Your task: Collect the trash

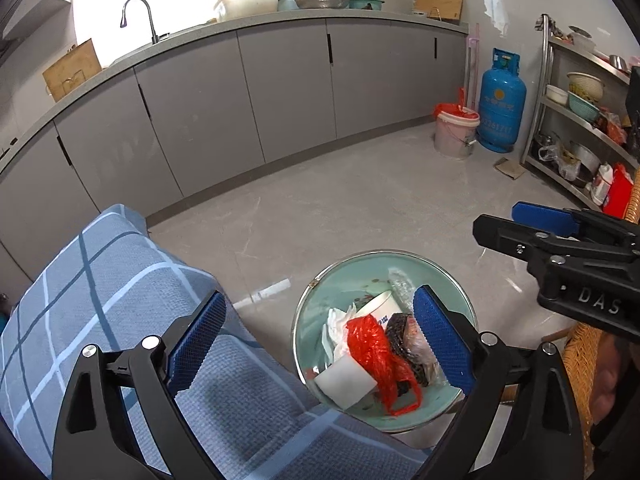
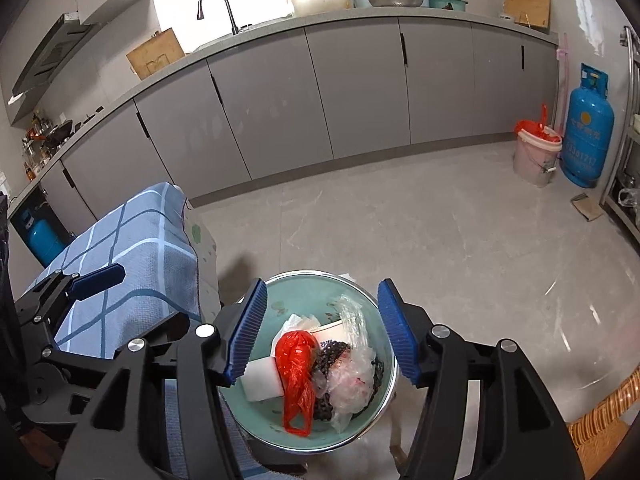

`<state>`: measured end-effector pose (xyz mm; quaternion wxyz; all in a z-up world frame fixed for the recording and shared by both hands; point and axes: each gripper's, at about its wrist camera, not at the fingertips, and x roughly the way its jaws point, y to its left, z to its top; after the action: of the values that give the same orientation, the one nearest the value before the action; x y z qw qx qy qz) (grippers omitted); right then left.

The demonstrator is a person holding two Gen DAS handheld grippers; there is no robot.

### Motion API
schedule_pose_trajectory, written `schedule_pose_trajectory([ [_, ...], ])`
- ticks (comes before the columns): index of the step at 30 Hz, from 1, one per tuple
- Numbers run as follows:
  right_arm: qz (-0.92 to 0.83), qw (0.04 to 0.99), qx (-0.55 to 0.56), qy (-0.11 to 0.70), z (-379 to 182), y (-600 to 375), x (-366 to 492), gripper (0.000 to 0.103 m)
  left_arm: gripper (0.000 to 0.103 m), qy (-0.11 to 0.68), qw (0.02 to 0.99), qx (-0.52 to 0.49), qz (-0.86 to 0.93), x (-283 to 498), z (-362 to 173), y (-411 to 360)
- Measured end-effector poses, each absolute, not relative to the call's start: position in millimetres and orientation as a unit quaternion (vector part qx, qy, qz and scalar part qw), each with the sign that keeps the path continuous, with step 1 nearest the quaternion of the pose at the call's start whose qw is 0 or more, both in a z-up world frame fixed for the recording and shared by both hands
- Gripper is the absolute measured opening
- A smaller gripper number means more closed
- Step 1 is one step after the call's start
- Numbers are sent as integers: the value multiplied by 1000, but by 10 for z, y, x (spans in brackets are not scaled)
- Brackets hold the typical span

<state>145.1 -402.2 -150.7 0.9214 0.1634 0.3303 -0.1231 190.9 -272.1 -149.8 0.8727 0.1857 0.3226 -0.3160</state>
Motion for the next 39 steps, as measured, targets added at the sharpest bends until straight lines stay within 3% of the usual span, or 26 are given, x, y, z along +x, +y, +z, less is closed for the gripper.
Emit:
schedule_pose_trajectory([
  [9, -120, 928, 154, 317, -1342, -3913, 1335, 60, 98, 303, 886, 177, -302, 1827, -1290, -2526],
  [39, -117, 939, 127, 296, -985, -3621, 1010, 62, 99, 261, 910, 145, -288, 1556, -810, -2070],
])
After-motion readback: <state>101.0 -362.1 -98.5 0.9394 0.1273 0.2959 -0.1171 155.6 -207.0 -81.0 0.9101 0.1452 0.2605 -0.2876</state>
